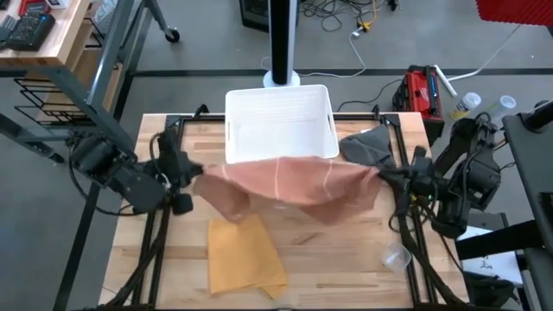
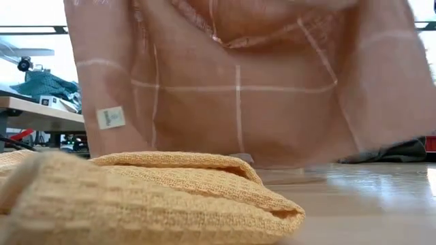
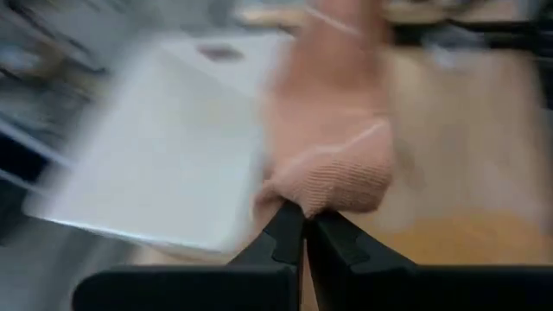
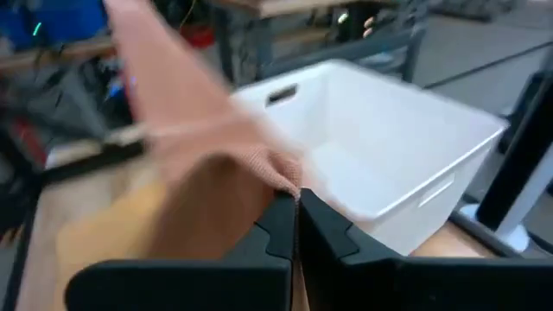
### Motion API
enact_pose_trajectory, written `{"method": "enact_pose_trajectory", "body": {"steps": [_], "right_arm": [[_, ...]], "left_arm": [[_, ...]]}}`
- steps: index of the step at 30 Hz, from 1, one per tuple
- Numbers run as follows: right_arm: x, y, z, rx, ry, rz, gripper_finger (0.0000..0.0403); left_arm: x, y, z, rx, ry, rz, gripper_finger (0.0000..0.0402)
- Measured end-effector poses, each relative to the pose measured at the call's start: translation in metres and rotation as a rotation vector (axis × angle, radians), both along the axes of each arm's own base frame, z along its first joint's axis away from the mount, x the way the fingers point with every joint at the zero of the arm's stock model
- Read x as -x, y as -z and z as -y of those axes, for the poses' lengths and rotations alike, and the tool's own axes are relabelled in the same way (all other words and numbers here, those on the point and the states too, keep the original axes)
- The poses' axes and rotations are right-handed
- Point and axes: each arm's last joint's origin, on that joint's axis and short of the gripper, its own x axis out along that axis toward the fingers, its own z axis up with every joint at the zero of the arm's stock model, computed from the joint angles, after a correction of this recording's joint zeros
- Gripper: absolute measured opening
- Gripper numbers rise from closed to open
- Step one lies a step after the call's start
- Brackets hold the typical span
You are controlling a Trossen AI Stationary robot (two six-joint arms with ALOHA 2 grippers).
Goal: Fold towel
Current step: Fold the brown squared towel
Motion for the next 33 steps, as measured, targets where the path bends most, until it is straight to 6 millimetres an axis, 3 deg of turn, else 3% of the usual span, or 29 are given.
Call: {"method": "enact_pose_trajectory", "body": {"steps": [4,7,14,20,24,28,33], "right_arm": [[-0.006,0.026,-0.029,-0.067,-0.112,-0.128,0.0],[-0.01,0.052,-0.055,-0.139,-0.167,-0.237,0.0],[-0.017,0.118,-0.112,-0.264,-0.218,-0.462,0.0],[-0.023,0.156,-0.133,-0.258,-0.175,-0.637,0.0],[-0.024,0.163,-0.138,-0.261,-0.167,-0.681,0.0],[-0.025,0.163,-0.139,-0.248,-0.166,-0.663,0.0],[-0.025,0.159,-0.129,-0.183,-0.085,-0.581,0.0]], "left_arm": [[0.001,0.015,0.024,0.316,0.088,-0.16,0.0],[-0.004,0.034,0.05,0.421,0.063,-0.216,0.0],[-0.032,0.111,0.122,0.493,0.088,-0.276,0.0],[-0.055,0.179,0.167,0.658,0.136,-0.352,0.0],[-0.054,0.218,0.181,0.708,0.013,-0.506,0.0],[-0.055,0.242,0.186,0.692,-0.073,-0.56,0.0],[-0.057,0.247,0.18,0.607,-0.128,-0.552,0.0]]}}
